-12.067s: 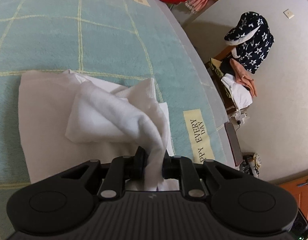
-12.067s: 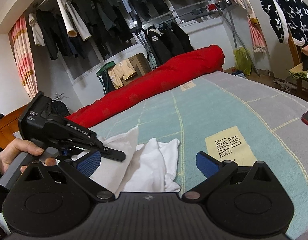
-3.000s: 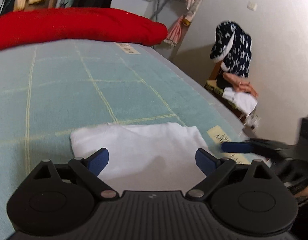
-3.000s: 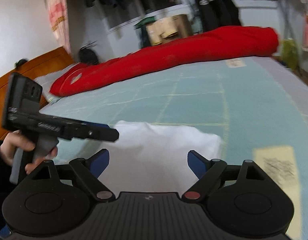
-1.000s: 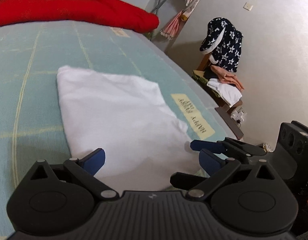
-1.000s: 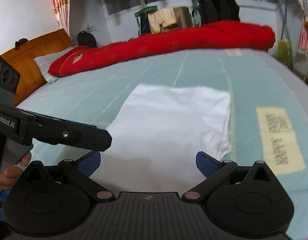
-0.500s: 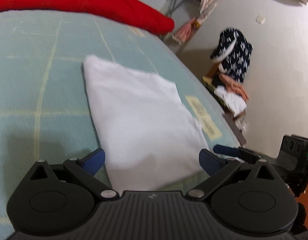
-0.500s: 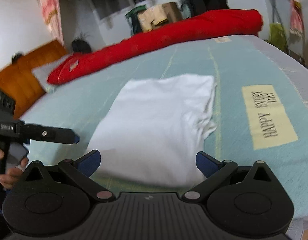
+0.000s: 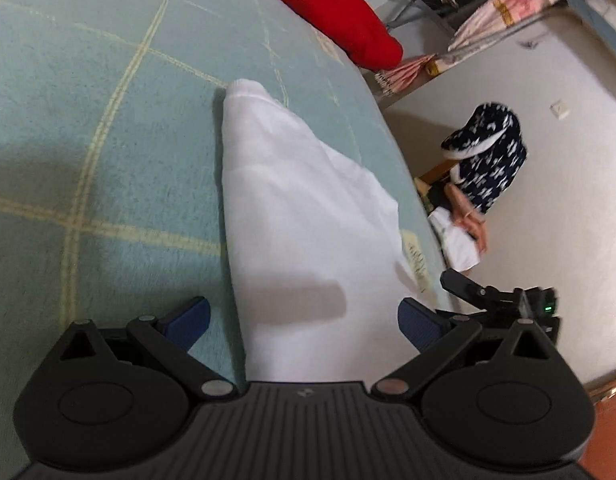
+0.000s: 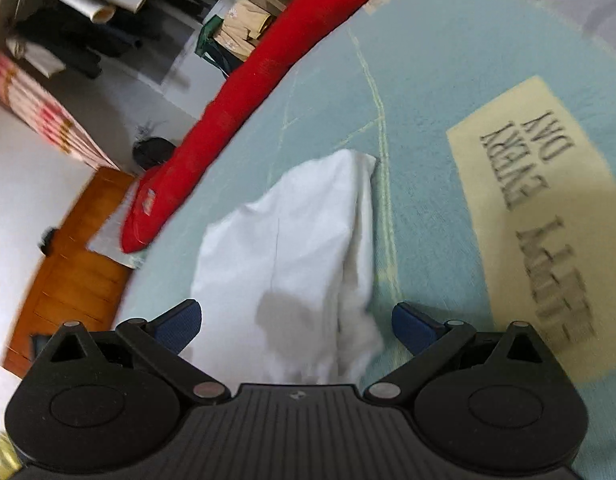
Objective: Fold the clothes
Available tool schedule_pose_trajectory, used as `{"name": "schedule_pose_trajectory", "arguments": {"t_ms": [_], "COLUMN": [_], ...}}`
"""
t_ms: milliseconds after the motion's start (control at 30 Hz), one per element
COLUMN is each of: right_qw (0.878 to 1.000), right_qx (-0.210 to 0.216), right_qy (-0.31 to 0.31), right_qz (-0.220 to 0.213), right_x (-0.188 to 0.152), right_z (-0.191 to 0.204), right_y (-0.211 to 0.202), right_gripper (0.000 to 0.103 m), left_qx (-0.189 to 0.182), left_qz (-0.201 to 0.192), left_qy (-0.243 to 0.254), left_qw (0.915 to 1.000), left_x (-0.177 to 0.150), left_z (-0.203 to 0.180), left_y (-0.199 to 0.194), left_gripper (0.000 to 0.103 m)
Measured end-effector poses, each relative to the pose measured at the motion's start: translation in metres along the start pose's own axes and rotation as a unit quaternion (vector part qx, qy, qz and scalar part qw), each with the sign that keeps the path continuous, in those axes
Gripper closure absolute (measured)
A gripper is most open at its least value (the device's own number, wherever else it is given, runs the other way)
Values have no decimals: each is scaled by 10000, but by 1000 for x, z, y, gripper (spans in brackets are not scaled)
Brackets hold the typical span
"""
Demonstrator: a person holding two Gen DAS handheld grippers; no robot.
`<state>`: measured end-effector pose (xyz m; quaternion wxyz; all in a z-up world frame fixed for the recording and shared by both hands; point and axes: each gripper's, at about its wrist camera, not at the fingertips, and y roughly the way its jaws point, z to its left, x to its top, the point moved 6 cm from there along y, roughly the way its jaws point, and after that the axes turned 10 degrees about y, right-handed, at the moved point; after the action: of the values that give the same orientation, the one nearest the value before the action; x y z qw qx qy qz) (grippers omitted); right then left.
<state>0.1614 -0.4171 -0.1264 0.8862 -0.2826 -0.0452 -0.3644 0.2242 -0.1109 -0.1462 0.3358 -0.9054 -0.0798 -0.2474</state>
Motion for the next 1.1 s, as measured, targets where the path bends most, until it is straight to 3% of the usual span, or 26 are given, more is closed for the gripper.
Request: {"name": "schedule_pose_trajectory", "arguments": {"t_ms": [267, 367, 567, 800, 1000, 1100], "right_qw": [9994, 9988, 9955, 9936, 9937, 9928], "right_qx": [194, 266, 517, 743, 722, 840], "right_qy": [100, 135, 124, 236, 134, 54], "right_qz": [274, 384, 788, 815, 843, 855], "right_x": [21, 28, -1, 15, 3, -3], "right_z": [10, 13, 14, 20, 24, 20], "right_y": [34, 46, 27, 49, 38, 31], "right_gripper": [0, 0, 0, 0, 0, 0], "left_qx": [-312, -320, -752, -698, -834, -962], "left_qz": [-28, 17, 71, -49, -17, -184], "left_qy": [-186, -125, -45, -311, -113, -302], "left_qw": [9993, 9994, 9971, 9971, 9965, 9947], "left_x": [39, 36, 9, 37, 22, 23], "left_z": [9, 5, 7, 12, 10, 20], "left_y": [37, 37, 17, 42, 26, 24], "left_gripper": [3, 2, 1, 1, 1, 2]}}
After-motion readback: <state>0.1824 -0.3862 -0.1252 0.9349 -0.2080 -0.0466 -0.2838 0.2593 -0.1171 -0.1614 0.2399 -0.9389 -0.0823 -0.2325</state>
